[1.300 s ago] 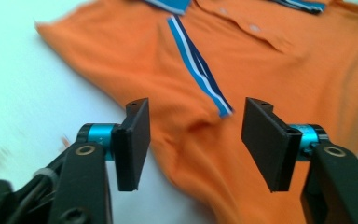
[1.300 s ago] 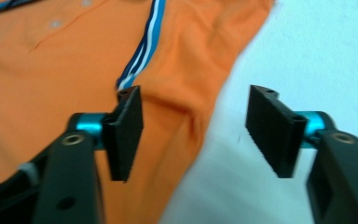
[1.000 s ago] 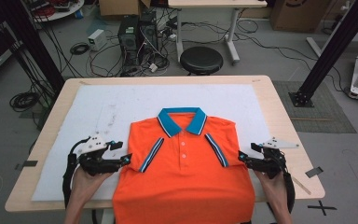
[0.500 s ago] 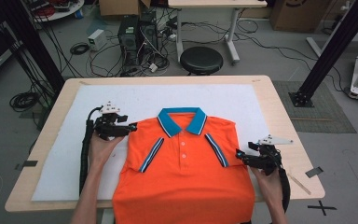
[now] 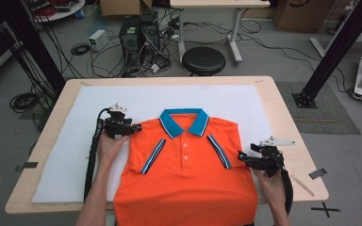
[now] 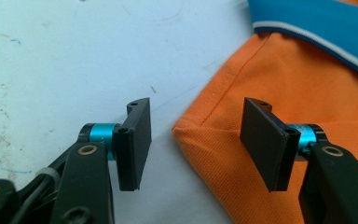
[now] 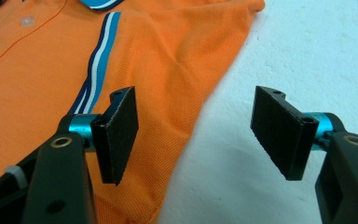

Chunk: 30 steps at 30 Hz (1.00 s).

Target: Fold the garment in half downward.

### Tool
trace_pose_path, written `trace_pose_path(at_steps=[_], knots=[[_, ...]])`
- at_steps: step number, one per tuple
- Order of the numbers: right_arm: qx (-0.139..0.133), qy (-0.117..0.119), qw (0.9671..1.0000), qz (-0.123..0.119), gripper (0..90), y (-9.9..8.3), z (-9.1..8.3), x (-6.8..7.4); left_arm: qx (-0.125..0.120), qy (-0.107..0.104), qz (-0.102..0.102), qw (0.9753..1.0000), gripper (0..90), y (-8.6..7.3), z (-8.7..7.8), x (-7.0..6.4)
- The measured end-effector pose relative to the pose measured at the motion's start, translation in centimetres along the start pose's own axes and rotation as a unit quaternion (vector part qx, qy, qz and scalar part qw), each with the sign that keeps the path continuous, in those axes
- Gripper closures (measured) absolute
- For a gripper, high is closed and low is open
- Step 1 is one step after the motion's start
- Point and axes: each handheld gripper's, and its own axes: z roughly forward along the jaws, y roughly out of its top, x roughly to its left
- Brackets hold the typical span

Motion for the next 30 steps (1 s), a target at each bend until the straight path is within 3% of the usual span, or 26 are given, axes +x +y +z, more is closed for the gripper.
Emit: trace_pose_path(at_steps=[5, 15, 21, 30], knots=[[-0.001, 0.003, 1.0000, -0.005, 32.8, -0.03, 0.03, 0.03, 0.002, 0.006, 0.014, 0.9999, 43.9, -0.05, 0.03, -0.33], [0.002, 0.007, 1.0000, -0.003, 32.7, -0.04, 0.05, 0.00, -0.001, -0.011, 0.030, 0.9995, 53.2, -0.15, -0.04, -0.58], [0.001, 0.004, 1.0000, -0.004, 32.6, -0.05, 0.05, -0.03, -0.004, -0.022, 0.041, 0.9989, 63.5, -0.28, -0.16, -0.84], [0.003, 0.006, 1.0000, 0.000, 32.4, -0.05, 0.04, 0.01, -0.002, -0.044, 0.040, 0.9982, 79.9, -0.34, -0.22, -0.76]])
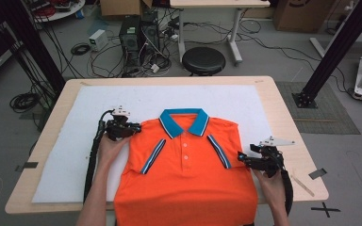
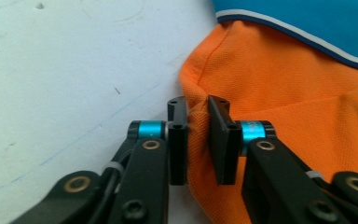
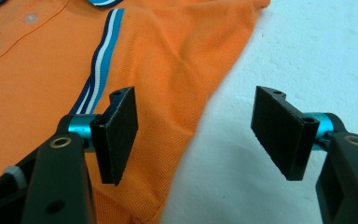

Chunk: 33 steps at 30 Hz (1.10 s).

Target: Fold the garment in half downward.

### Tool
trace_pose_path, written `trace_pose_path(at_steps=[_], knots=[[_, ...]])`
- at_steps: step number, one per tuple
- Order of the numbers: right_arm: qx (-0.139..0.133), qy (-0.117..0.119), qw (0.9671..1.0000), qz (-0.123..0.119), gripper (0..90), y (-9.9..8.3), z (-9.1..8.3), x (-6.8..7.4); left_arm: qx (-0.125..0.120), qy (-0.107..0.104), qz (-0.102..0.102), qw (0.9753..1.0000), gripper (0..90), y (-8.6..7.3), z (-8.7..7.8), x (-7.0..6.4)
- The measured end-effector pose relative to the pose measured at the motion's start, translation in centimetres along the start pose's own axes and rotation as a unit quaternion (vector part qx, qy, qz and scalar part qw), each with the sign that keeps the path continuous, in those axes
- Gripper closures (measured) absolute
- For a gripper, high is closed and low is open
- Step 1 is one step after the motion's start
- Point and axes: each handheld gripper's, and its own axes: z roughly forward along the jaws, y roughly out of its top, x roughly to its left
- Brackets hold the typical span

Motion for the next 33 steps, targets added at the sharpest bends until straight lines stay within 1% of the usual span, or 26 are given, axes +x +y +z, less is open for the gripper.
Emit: trace_pose_path(at_steps=[1, 2, 3, 4, 8, 14, 15, 17, 19, 20, 21, 23, 25, 27, 28, 31, 33], knots=[[0.000, 0.001, 1.0000, 0.000, 32.3, 0.00, 0.00, 0.01, 0.001, -0.001, 0.000, 1.0000, 80.5, -0.01, -0.03, 0.07], [-0.004, 0.000, 1.0000, -0.007, 32.2, 0.00, 0.01, -0.03, 0.000, -0.002, -0.005, 1.0000, 81.1, -0.03, -0.05, 0.12], [-0.004, 0.000, 1.0000, -0.005, 32.1, -0.01, -0.02, 0.00, 0.000, -0.002, -0.009, 1.0000, 81.3, -0.05, -0.08, 0.20], [-0.003, 0.000, 1.0000, -0.004, 32.0, -0.02, -0.03, 0.04, -0.004, -0.003, -0.016, 0.9999, 81.5, -0.08, -0.08, 0.21], [-0.007, 0.001, 0.9999, -0.007, 31.6, -0.04, -0.06, 0.10, -0.005, -0.005, -0.023, 0.9997, 81.6, -0.12, -0.20, 0.42], [-0.008, 0.004, 0.9999, -0.006, 30.9, -0.07, -0.15, 0.06, -0.016, -0.008, -0.039, 0.9991, 81.7, -0.24, -0.39, 0.65], [-0.011, 0.007, 0.9999, -0.008, 30.8, -0.07, -0.11, -0.01, -0.017, -0.008, -0.040, 0.9990, 81.6, -0.24, -0.39, 0.66], [-0.008, 0.009, 0.9999, -0.001, 30.7, -0.06, -0.16, -0.02, -0.016, -0.006, -0.040, 0.9991, 81.7, -0.24, -0.39, 0.66], [-0.011, 0.013, 0.9999, -0.002, 30.5, -0.05, -0.13, -0.15, -0.013, -0.004, -0.038, 0.9992, 81.7, -0.23, -0.38, 0.66], [-0.009, 0.013, 0.9999, 0.001, 30.5, -0.05, -0.16, -0.16, -0.012, -0.004, -0.038, 0.9992, 81.7, -0.22, -0.33, 0.60], [-0.009, 0.014, 0.9999, 0.002, 30.5, -0.05, -0.16, -0.16, -0.006, -0.003, -0.031, 0.9995, 81.5, -0.19, -0.28, 0.55], [-0.008, 0.014, 0.9999, 0.003, 30.5, -0.05, -0.16, -0.15, -0.003, 0.000, -0.026, 0.9997, 80.9, -0.18, -0.20, 0.44], [-0.007, 0.015, 0.9999, 0.002, 30.5, -0.05, -0.15, -0.18, -0.004, 0.005, -0.030, 0.9995, 78.3, -0.20, -0.23, 0.46], [-0.008, 0.015, 0.9999, 0.003, 30.5, -0.05, -0.14, -0.22, -0.003, 0.004, -0.036, 0.9993, 72.4, -0.25, -0.30, 0.49], [-0.007, 0.015, 0.9999, 0.003, 30.5, -0.05, -0.14, -0.22, -0.004, 0.008, -0.038, 0.9992, 71.5, -0.30, -0.35, 0.42], [-0.007, 0.015, 0.9999, 0.003, 30.5, -0.04, -0.08, -0.23, -0.003, 0.013, -0.030, 0.9994, 72.2, -0.35, -0.40, 0.33], [-0.004, 0.015, 0.9999, 0.004, 30.5, -0.02, -0.08, -0.24, -0.004, 0.012, -0.031, 0.9995, 74.4, -0.37, -0.43, 0.24]])
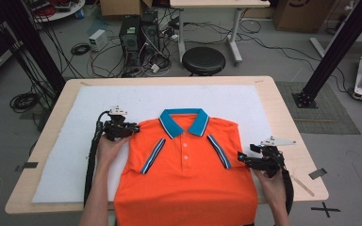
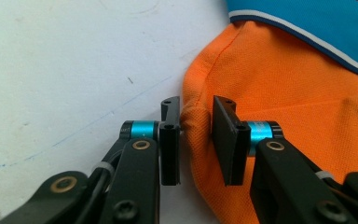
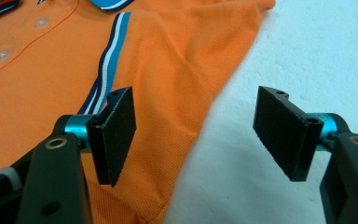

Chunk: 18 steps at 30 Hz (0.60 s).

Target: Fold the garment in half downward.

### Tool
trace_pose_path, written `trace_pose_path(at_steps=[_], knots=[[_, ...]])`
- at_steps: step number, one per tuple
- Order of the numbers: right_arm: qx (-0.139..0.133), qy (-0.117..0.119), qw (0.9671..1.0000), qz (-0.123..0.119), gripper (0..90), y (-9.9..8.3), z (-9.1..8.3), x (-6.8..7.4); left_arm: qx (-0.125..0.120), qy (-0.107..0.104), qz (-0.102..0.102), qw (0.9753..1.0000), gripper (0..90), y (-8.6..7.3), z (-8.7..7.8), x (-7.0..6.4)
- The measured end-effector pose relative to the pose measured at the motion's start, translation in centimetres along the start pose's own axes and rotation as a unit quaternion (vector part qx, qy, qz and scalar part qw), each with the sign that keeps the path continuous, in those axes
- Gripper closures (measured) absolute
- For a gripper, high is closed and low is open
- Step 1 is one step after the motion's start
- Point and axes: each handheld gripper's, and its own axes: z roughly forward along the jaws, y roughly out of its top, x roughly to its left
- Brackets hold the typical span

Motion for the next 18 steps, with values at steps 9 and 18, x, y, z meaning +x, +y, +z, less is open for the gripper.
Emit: trace_pose_path(at_steps=[9, 18], knots=[[-0.004, -0.002, 1.0000, 0.007, 30.8, 0.4, 0.0, -0.2, 0.001, -0.003, 0.005, 1.0000, 81.9, 0.0, 0.0, 0.0], [-0.004, -0.030, 0.9995, -0.006, 32.5, 5.6, 2.1, -1.7, -0.001, -0.002, 0.004, 1.0000, 81.6, 0.0, 0.1, -0.1]])
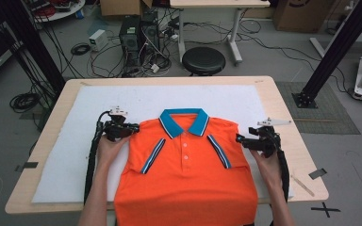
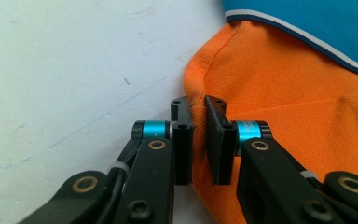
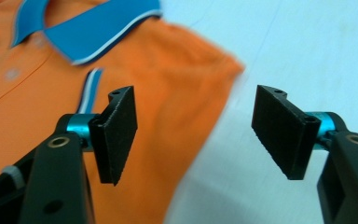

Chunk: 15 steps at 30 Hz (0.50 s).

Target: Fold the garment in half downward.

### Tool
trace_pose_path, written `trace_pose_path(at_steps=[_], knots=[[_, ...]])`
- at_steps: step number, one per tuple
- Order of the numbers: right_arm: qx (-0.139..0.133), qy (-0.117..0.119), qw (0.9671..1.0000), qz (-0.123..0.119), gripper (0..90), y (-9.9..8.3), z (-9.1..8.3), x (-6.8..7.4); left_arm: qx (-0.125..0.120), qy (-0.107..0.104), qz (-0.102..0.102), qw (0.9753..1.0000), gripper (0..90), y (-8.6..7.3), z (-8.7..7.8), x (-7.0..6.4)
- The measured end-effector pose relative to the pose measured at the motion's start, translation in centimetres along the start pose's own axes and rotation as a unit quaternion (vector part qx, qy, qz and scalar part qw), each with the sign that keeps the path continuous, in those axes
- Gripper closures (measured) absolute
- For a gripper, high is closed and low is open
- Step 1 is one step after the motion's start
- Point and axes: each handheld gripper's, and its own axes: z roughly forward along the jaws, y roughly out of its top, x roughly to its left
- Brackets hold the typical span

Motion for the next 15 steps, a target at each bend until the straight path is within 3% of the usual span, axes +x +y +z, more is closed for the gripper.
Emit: trace_pose_path(at_steps=[2, 6, 10, 11, 14, 15], knots=[[0.001, -0.011, 0.9999, -0.006, 34.0, 1.0, 0.9, -0.5, 0.000, 0.000, 0.000, 1.0000, 81.5, 0.0, 0.0, 0.0], [0.003, 0.010, 0.9998, 0.019, 34.4, 2.6, 3.4, -2.2, -0.001, 0.001, 0.001, 1.0000, 81.3, 0.0, 0.0, 0.0], [0.019, 0.016, 0.9992, 0.030, 32.3, 2.2, 5.6, -3.2, -0.002, 0.001, 0.001, 1.0000, 81.1, 0.0, 0.0, -0.1], [0.033, 0.021, 0.9986, 0.036, 31.7, 2.1, 6.0, -3.2, -0.002, 0.002, 0.001, 1.0000, 81.1, 0.0, 0.0, -0.1], [0.044, -0.001, 0.9990, 0.005, 32.5, 2.2, 6.2, -2.6, -0.002, 0.002, 0.002, 1.0000, 81.1, 0.0, 0.0, -0.1], [0.047, -0.003, 0.9989, 0.004, 32.6, 2.1, 6.4, -2.5, -0.001, 0.002, 0.003, 1.0000, 81.0, 0.0, 0.0, -0.1]])
